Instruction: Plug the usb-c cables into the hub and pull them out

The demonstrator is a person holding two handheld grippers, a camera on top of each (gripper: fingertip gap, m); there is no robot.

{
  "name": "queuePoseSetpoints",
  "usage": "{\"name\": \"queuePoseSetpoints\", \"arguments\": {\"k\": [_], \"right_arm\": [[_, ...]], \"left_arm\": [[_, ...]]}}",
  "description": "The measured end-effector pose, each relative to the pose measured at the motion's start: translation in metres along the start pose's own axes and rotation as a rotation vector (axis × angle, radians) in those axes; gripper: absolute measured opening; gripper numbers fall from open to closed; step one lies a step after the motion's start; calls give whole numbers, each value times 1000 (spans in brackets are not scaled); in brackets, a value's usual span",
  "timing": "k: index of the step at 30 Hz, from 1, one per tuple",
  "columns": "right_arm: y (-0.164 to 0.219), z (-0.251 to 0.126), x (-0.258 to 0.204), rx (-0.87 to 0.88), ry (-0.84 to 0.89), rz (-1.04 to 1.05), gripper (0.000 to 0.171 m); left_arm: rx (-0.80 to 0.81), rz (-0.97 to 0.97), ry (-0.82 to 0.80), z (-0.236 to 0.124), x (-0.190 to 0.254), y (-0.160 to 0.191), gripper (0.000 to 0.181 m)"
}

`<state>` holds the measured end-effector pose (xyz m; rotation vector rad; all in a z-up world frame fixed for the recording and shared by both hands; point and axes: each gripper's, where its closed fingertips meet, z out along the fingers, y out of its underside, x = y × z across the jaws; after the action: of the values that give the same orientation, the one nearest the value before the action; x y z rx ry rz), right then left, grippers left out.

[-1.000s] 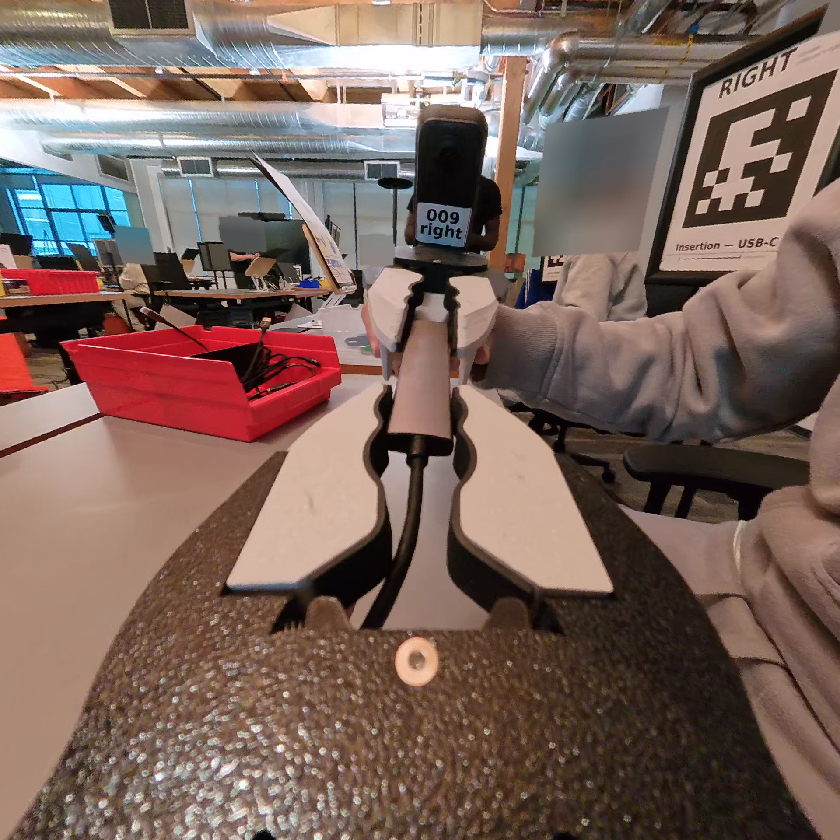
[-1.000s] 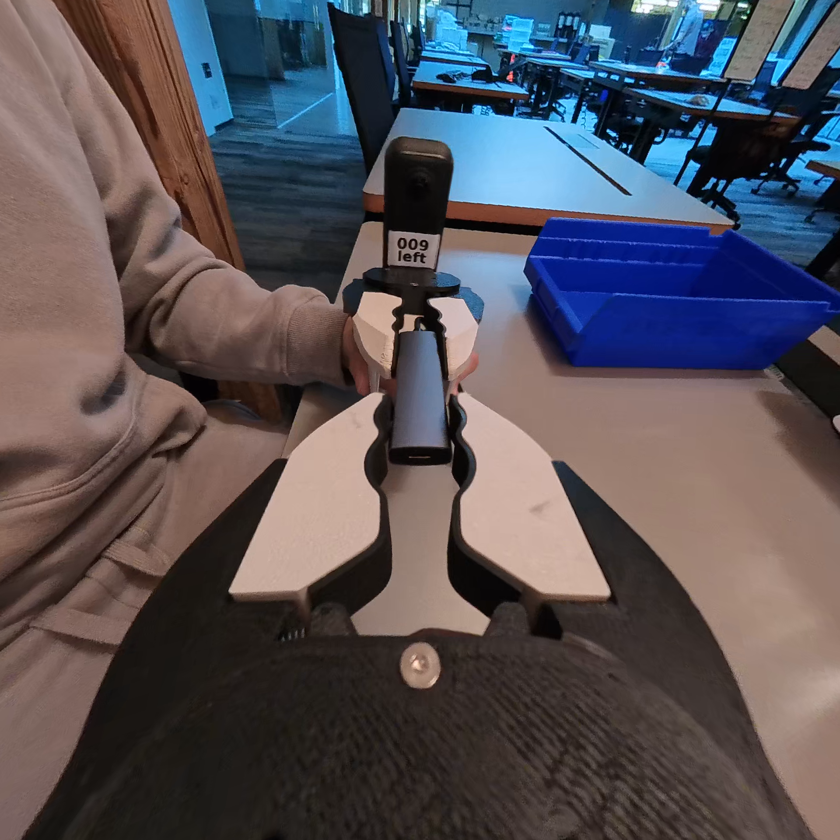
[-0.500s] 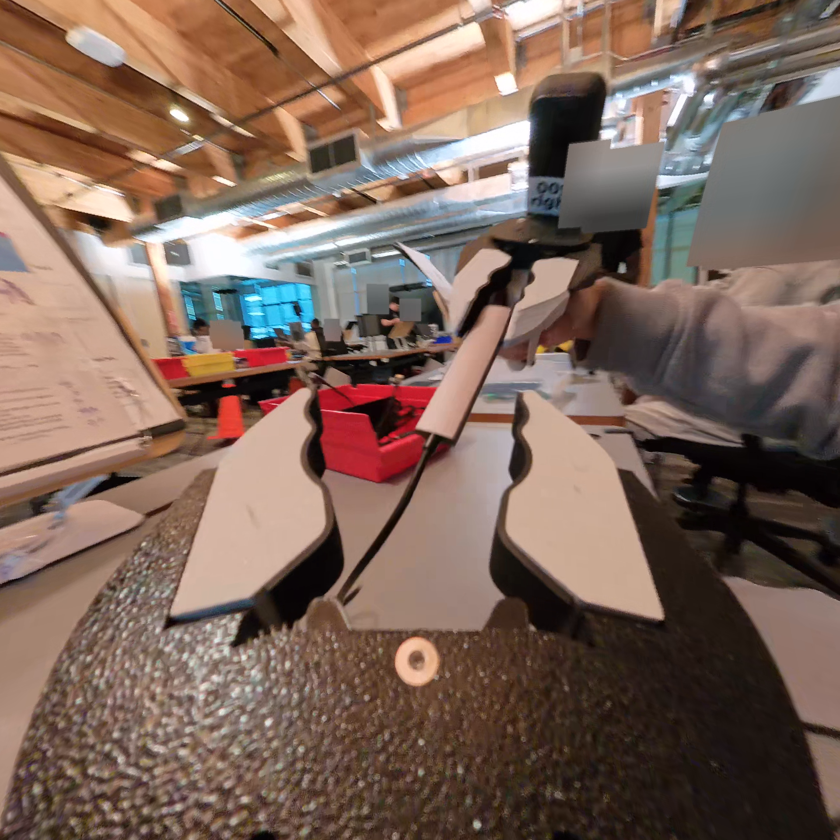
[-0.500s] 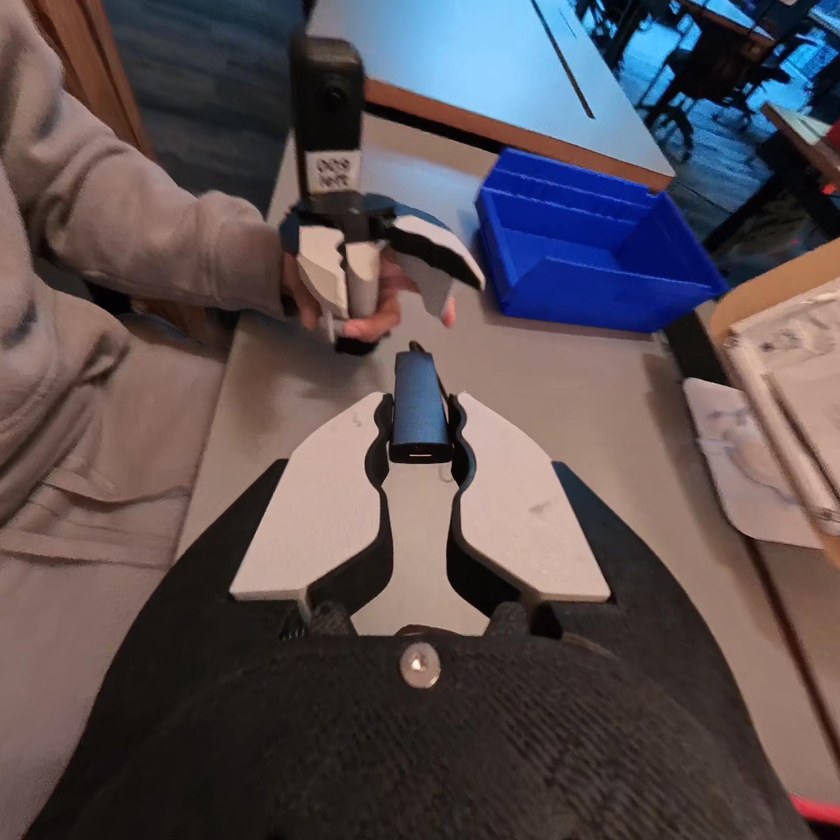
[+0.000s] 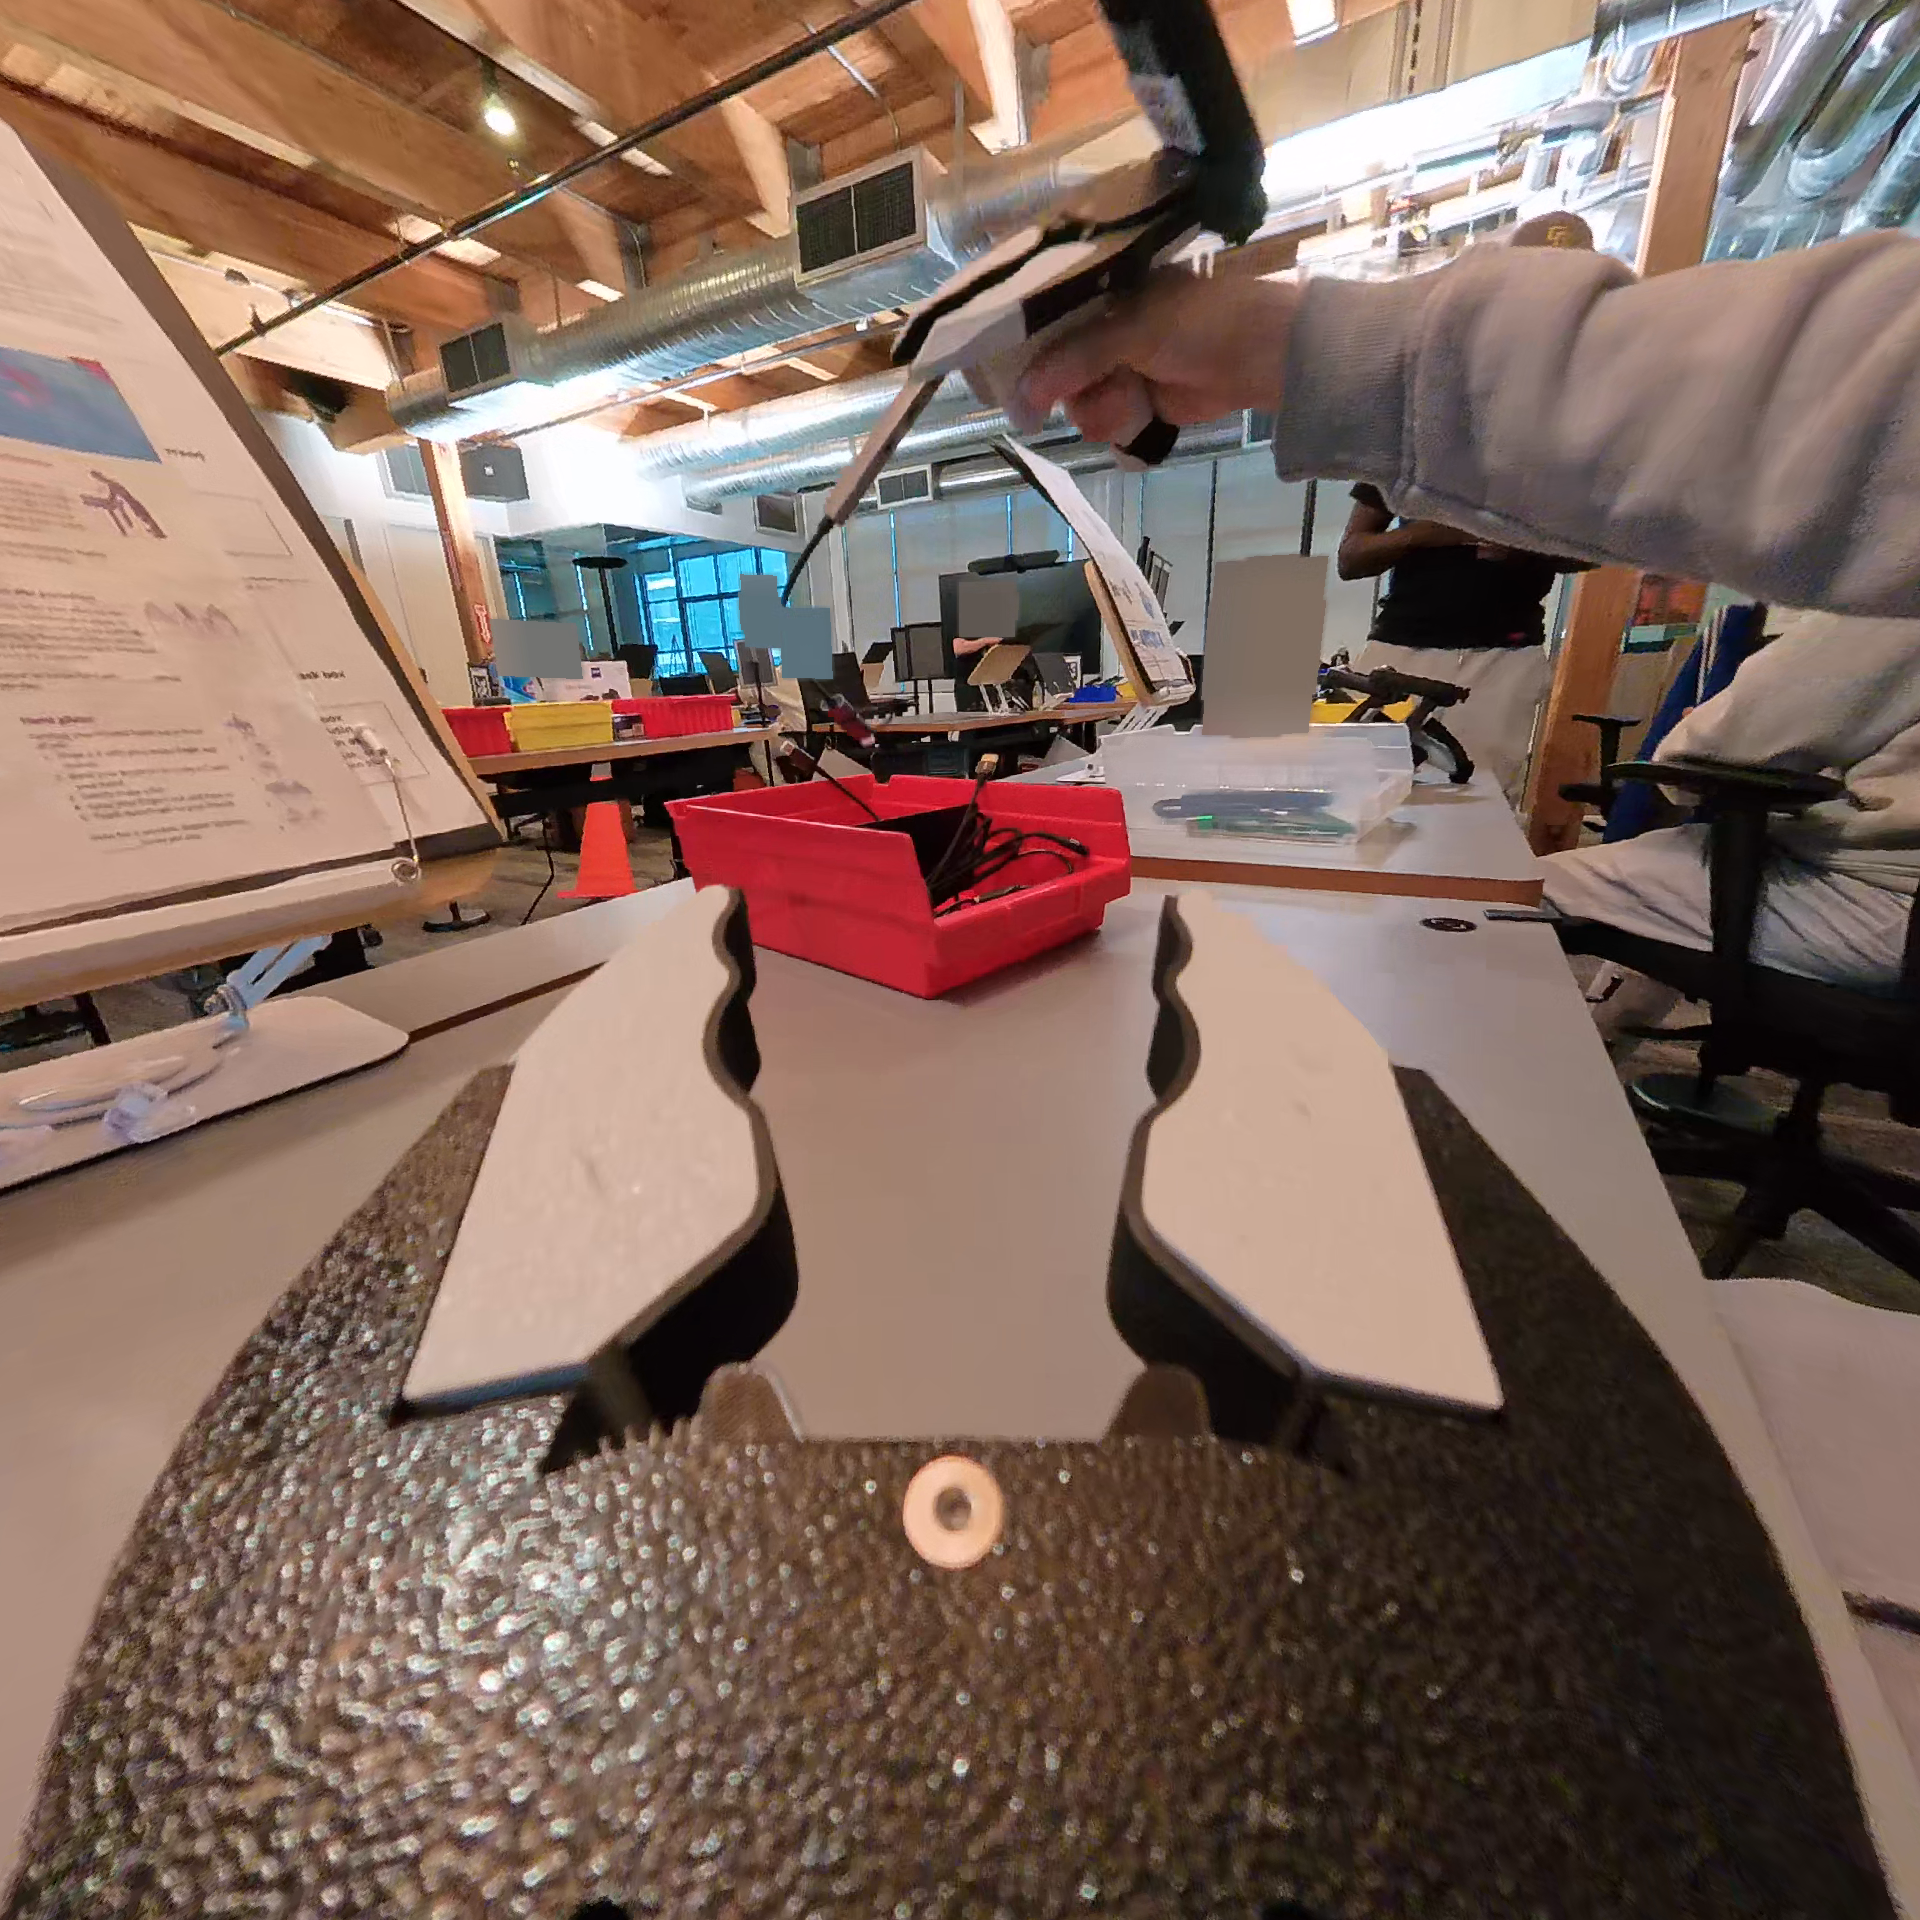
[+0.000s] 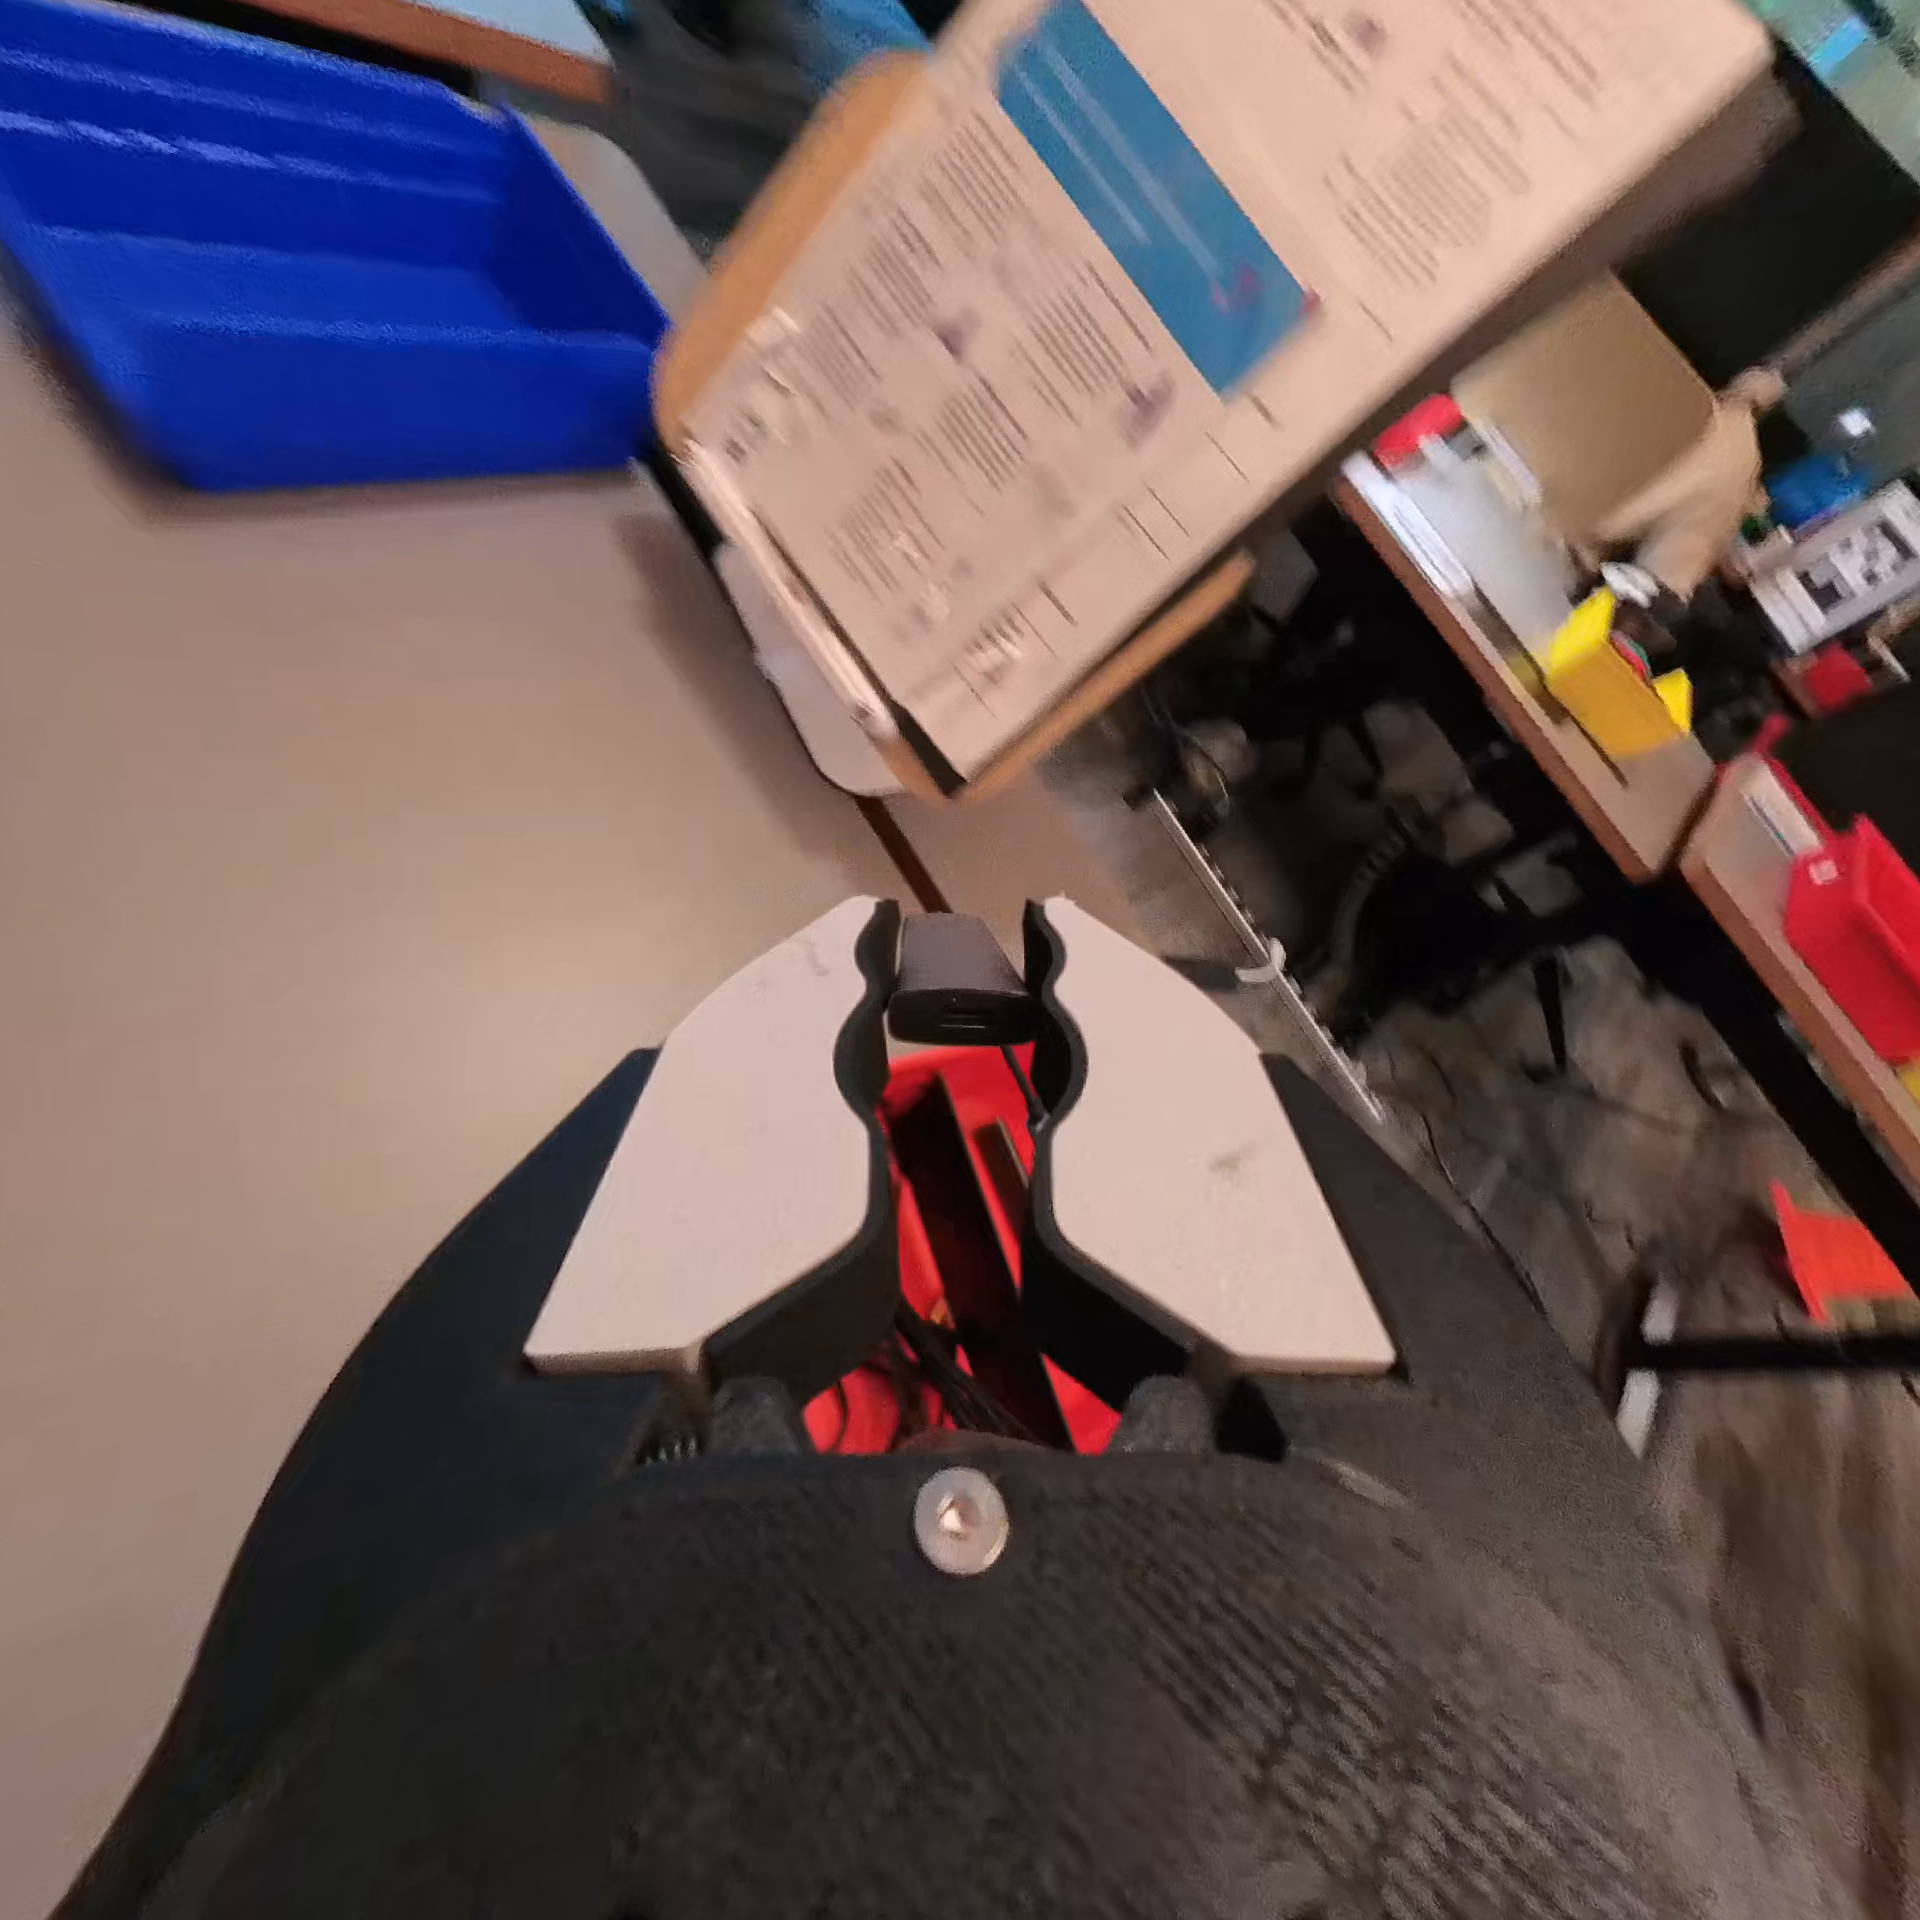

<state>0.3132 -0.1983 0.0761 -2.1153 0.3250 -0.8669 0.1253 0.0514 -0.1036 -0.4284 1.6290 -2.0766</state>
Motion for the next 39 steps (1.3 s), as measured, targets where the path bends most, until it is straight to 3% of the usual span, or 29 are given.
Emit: {"name": "queuePoseSetpoints", "arguments": {"k": [6, 14, 17, 19, 22, 24, 26, 29, 31, 35, 39], "right_arm": [[95, 51, 58, -186, 84, 142, 24], [143, 116, 70, -67, 11, 452, 25], [200, 131, 91, -269, 167, 540, 24], [232, 133, 91, -383, 199, 585, 45], [254, 123, 97, -408, 277, 626, 51], [268, 106, 101, -451, 352, 638, 65], [270, 87, 101, -440, 399, 656, 76], [259, 50, 88, -338, 468, 720, 78], [241, 21, 62, -221, 508, 750, 78], [210, -26, -35, -12, 493, 743, 73], [212, -52, -115, 24, 524, 726, 75]], "left_arm": [[-12, -26, -2, 0, -1, 9, 70], [-76, 13, 7, 5, 6, 20, 69], [-97, 21, -2, 7, 6, 23, 68], [-120, 29, -3, 9, 6, 26, 68], [-160, 51, -5, 12, 8, 31, 67], [-194, 65, -14, 13, 7, 35, 68], [-220, 69, -28, 15, 4, 39, 68], [-276, 55, -63, 23, -3, 47, 68], [-328, 40, -83, 32, -6, 56, 69], [-426, 23, -63, 68, -1, 71, 73], [-493, 17, -66, 124, 2, 85, 74]]}}
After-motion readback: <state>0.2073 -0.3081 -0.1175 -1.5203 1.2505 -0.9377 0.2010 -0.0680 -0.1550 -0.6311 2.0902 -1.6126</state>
